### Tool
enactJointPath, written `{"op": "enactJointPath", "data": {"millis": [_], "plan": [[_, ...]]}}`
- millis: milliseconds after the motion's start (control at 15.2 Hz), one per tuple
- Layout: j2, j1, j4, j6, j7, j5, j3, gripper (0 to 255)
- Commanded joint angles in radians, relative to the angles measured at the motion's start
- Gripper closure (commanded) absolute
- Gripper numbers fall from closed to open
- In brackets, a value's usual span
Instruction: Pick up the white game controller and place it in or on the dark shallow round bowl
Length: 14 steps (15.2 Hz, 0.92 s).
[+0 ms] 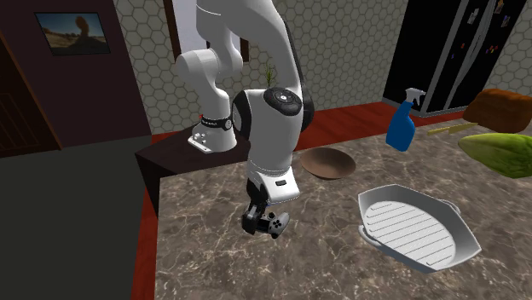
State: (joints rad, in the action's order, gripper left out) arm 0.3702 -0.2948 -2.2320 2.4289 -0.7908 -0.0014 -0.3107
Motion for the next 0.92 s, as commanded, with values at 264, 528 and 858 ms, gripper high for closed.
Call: {"op": "enactJointPath", "data": {"millis": [264, 528, 858], "plan": [[-0.036, 0.006, -0.001, -0.034, 0.006, -0.013, -0.008, 255], [-0.082, 0.013, 0.001, -0.08, 0.013, -0.029, -0.016, 255], [-0.137, 0.02, 0.009, -0.14, 0.022, -0.048, -0.025, 255]]}}
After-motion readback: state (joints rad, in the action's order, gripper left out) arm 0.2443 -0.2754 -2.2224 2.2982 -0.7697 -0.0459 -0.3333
